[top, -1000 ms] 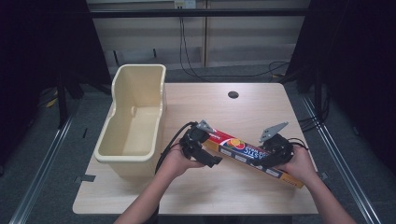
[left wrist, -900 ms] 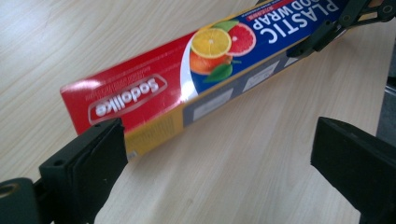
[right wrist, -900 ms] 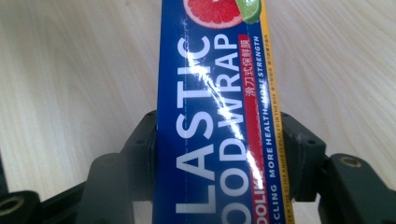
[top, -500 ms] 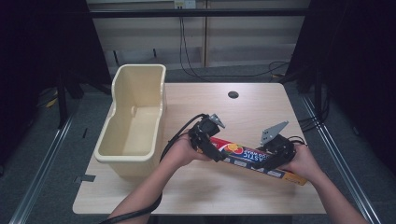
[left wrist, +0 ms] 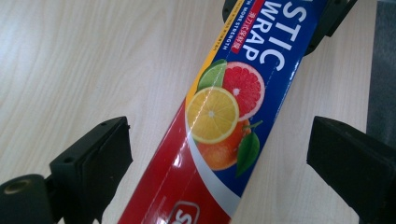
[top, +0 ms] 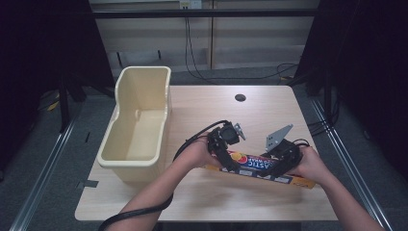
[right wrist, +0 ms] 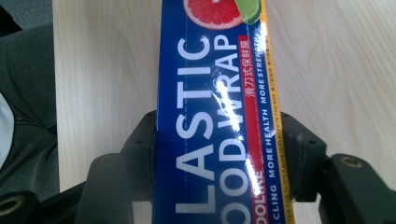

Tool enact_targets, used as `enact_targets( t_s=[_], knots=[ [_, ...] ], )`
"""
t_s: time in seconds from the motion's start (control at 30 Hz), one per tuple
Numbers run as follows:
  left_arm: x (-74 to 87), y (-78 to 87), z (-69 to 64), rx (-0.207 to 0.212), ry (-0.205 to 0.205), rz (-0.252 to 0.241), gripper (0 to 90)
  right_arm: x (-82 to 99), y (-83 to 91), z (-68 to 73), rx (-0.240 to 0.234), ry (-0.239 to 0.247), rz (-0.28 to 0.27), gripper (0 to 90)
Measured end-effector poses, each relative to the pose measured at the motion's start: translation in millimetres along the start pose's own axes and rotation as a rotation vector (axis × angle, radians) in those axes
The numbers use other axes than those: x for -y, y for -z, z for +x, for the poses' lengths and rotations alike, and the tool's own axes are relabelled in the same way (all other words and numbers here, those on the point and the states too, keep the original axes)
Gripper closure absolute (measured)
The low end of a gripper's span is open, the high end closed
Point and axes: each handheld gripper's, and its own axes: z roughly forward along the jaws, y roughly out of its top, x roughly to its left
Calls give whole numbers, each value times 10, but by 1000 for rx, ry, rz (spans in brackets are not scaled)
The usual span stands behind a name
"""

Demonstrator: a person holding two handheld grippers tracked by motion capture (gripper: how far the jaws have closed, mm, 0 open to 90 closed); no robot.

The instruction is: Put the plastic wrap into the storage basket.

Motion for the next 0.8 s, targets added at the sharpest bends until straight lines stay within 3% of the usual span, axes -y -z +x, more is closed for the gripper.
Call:
enact_targets(
  t_s=[0.6,0.8],
  knots=[
    [-97,-167,-45,67,-52,61,103,-77,3,61,-39,90,1,411],
    [-103,-213,-43,76,-51,75,120,-88,0,62,-40,109,5,410]
  ],
)
